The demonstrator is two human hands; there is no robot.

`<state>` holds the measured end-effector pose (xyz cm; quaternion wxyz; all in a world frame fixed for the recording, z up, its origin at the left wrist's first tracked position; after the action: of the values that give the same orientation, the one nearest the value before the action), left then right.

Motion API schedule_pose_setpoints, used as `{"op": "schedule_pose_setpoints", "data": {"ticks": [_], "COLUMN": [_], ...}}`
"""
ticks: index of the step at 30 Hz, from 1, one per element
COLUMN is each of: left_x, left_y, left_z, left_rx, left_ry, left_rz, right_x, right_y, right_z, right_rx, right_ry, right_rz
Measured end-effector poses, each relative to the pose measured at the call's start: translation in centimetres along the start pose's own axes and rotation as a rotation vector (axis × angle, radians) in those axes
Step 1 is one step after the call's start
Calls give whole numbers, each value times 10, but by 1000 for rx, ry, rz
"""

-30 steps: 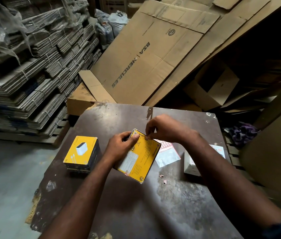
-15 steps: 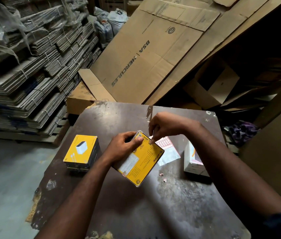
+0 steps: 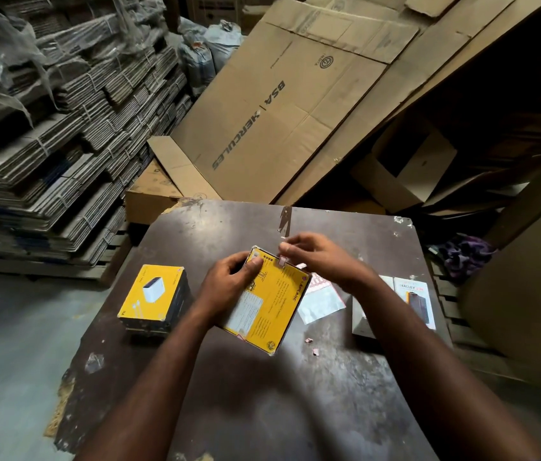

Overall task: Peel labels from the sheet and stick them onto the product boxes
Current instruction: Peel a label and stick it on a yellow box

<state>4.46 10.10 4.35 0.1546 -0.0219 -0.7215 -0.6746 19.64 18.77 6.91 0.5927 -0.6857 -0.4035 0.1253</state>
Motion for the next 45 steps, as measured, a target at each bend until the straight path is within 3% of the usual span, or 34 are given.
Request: {"op": "schedule_pose_setpoints", "data": {"ticks": [2, 7, 13, 26, 33, 39, 45], "left_x": [2, 9, 10, 3, -1, -5, -8], "left_y": [-1, 4, 6, 11, 14, 8, 8], "left_z": [1, -2, -7, -23, -28, -30, -32], "left_rx": [-4, -30, -51, -81, -65, -26, -21], "left_ry": [34, 216, 333, 461, 469, 507, 509], "left_rz": [25, 72, 47, 95, 87, 3, -2], "right_x": [-17, -17, -24, -31, -28, -26, -27], "right_y": [8, 29, 29, 22, 17, 15, 18], "right_z": [-4, -4, -9, -29, -32, -22, -24], "right_rx": [-16, -12, 20, 58, 92, 61, 44], "right_ry": [-43, 216, 351, 583, 595, 403, 423], "right_rz": [146, 415, 601, 548, 502, 479, 486]}}
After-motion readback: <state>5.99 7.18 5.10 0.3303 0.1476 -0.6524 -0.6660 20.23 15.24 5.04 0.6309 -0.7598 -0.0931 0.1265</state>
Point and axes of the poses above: each hand's wrist, its own z-axis towards the middle knuckle, its own x-axis out of the back of the hand, y = z × x, the point moved 9 cm from there along z, towards the middle knuckle, and after that the axes turned 3 degrees about -x, right-handed, at the moved point
